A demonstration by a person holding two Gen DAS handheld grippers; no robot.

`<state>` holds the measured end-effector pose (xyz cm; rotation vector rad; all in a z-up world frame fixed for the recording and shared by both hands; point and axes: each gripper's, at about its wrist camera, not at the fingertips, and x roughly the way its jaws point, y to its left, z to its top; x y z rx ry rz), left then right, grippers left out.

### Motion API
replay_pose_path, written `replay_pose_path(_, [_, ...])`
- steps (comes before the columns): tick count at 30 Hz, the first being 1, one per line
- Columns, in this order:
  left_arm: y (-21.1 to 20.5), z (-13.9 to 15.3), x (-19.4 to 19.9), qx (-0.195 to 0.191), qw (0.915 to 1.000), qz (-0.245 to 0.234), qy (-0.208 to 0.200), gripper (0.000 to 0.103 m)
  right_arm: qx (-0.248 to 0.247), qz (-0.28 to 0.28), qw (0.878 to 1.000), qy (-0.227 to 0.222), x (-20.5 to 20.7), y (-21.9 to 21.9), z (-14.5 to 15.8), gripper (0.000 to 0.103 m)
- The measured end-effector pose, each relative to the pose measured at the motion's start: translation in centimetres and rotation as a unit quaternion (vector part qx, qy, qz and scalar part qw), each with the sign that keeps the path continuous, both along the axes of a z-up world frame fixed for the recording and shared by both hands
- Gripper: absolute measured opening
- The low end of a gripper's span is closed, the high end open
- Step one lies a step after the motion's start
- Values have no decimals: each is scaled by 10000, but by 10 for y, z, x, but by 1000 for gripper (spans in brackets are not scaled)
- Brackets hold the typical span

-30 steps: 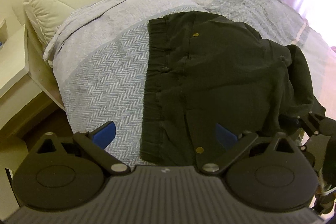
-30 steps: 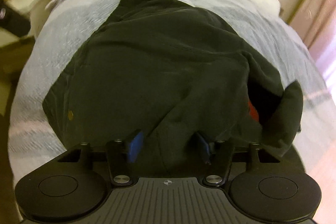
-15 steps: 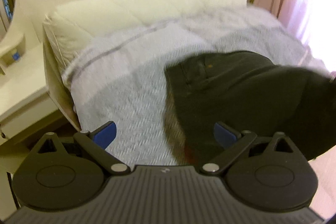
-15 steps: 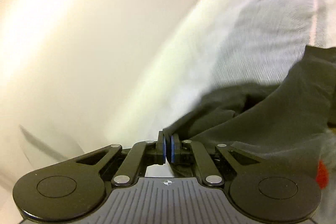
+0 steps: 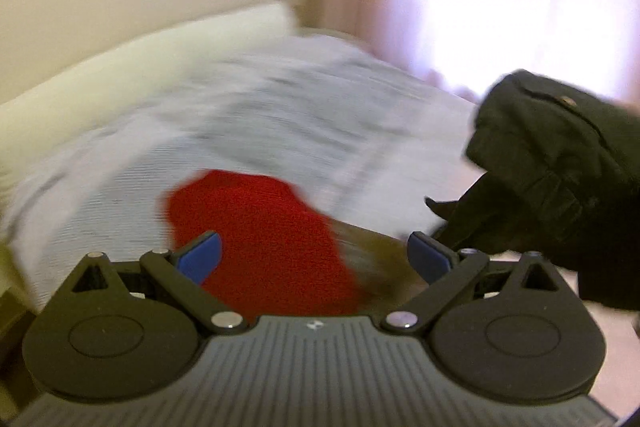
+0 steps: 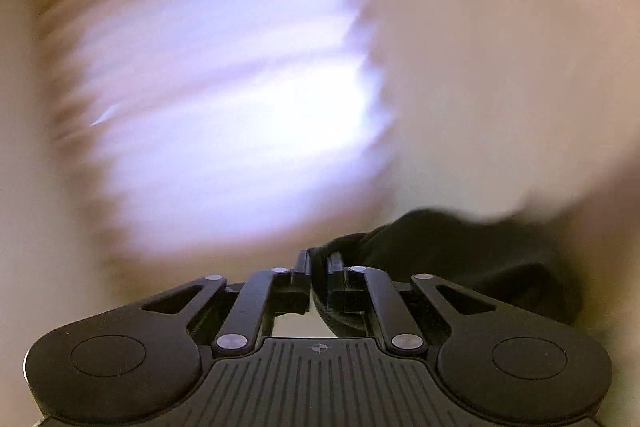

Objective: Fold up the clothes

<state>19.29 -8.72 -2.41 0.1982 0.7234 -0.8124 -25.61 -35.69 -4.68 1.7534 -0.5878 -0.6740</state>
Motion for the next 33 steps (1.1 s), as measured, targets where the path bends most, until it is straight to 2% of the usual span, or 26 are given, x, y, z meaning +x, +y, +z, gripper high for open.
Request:
replay_pose_path(1, [-17,-3,-18,59,9996,-263,33,98,386,-109,9954,865,-41,3,-4,61])
replay_pose_path(2, [-34,-7,-38,138,9985,-517,69,98,769,-218,9818,1722,-81,5,-7,77])
replay_pose_path(3, [-52,-10,-57,218,9967,-770,106,98,1026,-234,9618,2526,-116,8,-12,85])
replay_pose_path(5, [-80,-20,-99,441,9911,-1251,152,98,1182,-36,9146,3867,-163,15,-22,85])
replay_pose_path(8, [-118,-36,-161,784,9780,-1923,192,98,1072,536,8450,5212,-179,28,-39,85])
replay_pose_path(10, [-131,-44,-198,999,9683,-2284,147,98,787,1050,8066,5764,-171,42,-54,85])
replay_pose_path(13, [-139,-53,-246,1262,9550,-2684,81,98,276,1738,7626,6225,-154,65,-71,85])
replay_pose_path(14, [-139,-55,-256,1331,9521,-2751,37,98,141,1877,7525,6311,-150,76,-79,85])
replay_pose_path(17, [-138,-59,-280,1526,9441,-2919,-126,98,-200,2255,7286,6464,-134,102,-86,85])
replay_pose_path(19, [-137,-61,-283,1605,9406,-2983,-215,98,-351,2422,7180,6516,-122,117,-89,85])
replay_pose_path(21, [-137,-63,-283,1670,9376,-3037,-290,98,-462,2479,7142,6530,-116,129,-91,85])
replay_pose_path(25, [-135,-68,-277,1777,9325,-3122,-382,98,-424,2372,7217,6489,-108,141,-90,85])
replay_pose_path(31, [-122,-66,-259,1905,9235,-3295,-478,98,-483,2377,6963,6755,-74,155,-79,85])
replay_pose_path(33, [-116,-66,-251,1936,9208,-3349,-498,98,-500,2425,6944,6757,-58,161,-81,85])
